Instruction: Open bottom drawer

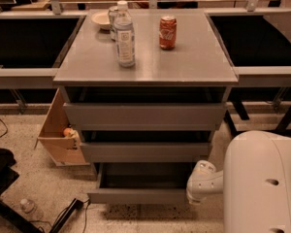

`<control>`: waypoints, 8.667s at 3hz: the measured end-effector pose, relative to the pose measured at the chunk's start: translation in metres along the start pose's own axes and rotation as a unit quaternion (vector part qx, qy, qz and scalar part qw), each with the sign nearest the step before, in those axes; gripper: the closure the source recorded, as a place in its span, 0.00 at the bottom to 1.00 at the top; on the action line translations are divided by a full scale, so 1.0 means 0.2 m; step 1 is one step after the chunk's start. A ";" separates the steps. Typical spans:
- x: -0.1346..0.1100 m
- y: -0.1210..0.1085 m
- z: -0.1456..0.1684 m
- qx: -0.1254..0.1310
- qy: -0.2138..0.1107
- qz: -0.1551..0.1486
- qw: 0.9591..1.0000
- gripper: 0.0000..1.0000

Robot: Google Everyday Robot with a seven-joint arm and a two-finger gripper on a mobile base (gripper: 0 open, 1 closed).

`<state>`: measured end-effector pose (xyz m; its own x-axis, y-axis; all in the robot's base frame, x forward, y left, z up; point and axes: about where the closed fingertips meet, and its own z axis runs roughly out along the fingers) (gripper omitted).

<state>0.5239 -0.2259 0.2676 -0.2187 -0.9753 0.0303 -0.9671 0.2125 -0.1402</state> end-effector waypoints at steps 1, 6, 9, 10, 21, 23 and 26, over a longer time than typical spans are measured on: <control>0.00 0.00 0.01 0.000 -0.001 -0.001 1.000 0.58; -0.12 -0.09 0.38 -0.034 -0.019 -0.009 0.999 0.00; -0.12 0.18 0.54 -0.121 -0.042 0.020 0.992 0.39; -0.12 0.17 0.51 -0.121 -0.042 0.020 0.992 0.63; 0.27 0.54 0.29 -0.152 -0.030 0.081 0.985 1.00; 0.28 0.58 0.26 -0.168 -0.035 0.082 0.982 1.00; 0.28 0.65 0.22 -0.189 -0.040 0.082 0.978 0.84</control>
Offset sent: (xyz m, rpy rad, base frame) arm 0.0192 0.0105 -0.0085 0.0107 -0.0305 0.0470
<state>0.3924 -0.2567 0.2079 -0.3787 -0.9246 -0.0414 -0.9021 0.3587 0.2400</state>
